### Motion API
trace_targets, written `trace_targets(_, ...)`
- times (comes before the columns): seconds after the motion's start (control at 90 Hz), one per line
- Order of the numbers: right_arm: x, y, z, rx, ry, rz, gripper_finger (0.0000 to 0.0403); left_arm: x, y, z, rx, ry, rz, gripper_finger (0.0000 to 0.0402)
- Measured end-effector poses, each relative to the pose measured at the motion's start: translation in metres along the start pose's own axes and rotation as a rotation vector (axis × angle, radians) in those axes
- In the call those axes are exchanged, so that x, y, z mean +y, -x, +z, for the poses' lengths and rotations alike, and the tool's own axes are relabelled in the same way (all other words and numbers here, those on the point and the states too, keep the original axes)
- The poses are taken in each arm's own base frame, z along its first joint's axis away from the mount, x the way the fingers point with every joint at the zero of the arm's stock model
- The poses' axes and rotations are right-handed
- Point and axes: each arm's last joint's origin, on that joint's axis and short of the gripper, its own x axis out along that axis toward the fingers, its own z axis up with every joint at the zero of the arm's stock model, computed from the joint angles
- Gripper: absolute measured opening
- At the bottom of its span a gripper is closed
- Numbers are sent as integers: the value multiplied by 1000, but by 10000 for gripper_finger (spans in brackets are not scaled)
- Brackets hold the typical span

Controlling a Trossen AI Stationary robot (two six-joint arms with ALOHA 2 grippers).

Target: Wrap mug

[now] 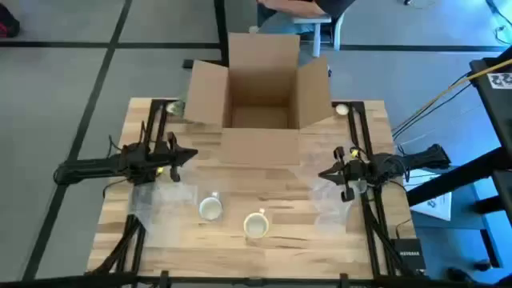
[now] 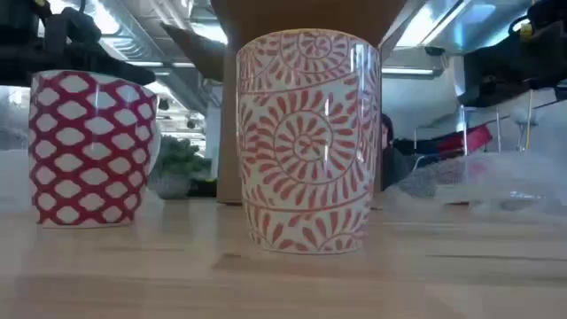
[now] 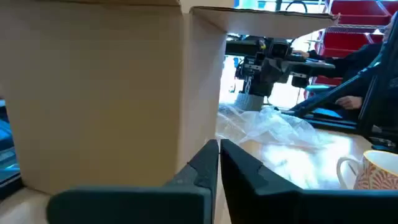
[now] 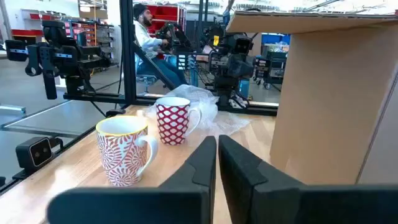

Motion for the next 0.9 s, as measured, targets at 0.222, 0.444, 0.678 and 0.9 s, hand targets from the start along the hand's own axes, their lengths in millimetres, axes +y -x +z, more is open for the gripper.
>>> trace_targets(0.222, 0, 0, 0, 0, 0, 0, 5, 0, 0, 0, 0, 0, 0, 0)
trace_targets(0.444, 0, 0, 0, 0, 0, -4, 5, 0, 0, 0, 0, 0, 0, 0)
trace_targets(0.678, 1, 0, 0, 1, -56, 25, 5, 0, 0, 0, 0, 0, 0, 0)
trace_targets(0.9, -1, 0, 2, -16, -16, -25, 5, 0, 0, 0, 0, 0, 0, 0)
